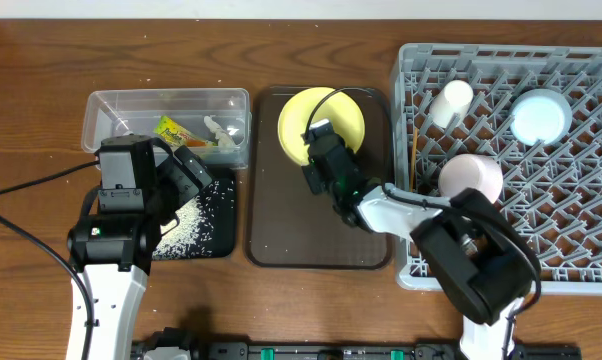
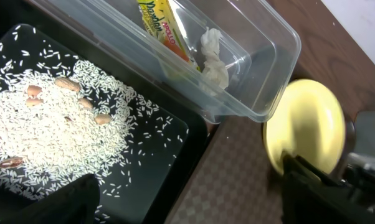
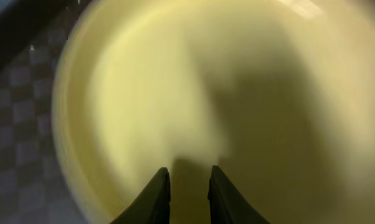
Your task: Sort waste into correct bins and load items into the dishwasher rack
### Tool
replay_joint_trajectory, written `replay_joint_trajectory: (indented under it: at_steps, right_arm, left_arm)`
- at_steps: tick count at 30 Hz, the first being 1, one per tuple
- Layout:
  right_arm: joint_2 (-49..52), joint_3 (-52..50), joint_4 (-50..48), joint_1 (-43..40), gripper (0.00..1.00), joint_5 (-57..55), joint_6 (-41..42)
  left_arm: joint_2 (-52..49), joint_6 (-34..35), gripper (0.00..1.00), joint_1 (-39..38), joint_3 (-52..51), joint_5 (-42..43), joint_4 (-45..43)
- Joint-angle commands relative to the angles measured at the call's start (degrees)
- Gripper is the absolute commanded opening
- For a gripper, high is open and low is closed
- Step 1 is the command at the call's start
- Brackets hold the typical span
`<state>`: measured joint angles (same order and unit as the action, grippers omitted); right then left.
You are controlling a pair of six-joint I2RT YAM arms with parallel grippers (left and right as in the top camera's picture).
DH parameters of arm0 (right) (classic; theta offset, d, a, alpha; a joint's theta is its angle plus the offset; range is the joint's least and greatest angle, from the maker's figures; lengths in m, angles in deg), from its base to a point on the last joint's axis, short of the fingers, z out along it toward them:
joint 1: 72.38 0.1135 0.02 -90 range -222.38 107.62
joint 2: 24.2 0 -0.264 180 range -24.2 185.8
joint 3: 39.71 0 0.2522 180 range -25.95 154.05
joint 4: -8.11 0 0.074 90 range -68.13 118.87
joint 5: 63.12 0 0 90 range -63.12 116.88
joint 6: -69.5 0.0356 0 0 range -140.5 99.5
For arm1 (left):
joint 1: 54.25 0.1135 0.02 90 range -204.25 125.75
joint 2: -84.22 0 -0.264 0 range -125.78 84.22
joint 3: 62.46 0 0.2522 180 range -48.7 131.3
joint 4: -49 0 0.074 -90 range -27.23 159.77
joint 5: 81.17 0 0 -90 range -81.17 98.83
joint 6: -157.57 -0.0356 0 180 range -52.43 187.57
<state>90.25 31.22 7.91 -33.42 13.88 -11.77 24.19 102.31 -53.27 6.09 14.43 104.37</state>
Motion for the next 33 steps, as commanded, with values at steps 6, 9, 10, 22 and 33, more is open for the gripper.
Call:
replay_joint_trajectory:
  at_steps: [6,9,10,22,33]
  right_arm:
    - [1.40,0.48,-0.55,0.07,0.22,15.19,0.66]
    - [1.38,0.48,-0.76,0.76,0.21,20.65,0.66]
    - [1.38,0.48,-0.52,1.01,0.20,22.16,0.66]
    - [1.36,0.48,10.14,5.22,0.19,40.65,0.90]
    - [-0.22,0.48,18.23,5.25,0.18,39.82,3.52]
  left_arm:
    - [-0.20,0.07,0.95,0.24,0.79,-0.52,-0.02]
    - [-0.20,0.07,0.95,0.24,0.79,-0.52,-0.04]
    - [-0.20,0.07,0.95,0.24,0.79,-0.52,-0.04]
    - [-0.20,0.07,0.95,0.24,0.79,-0.52,-0.04]
    - [-0.20,0.07,0.95,0.24,0.79,-0.52,-0.04]
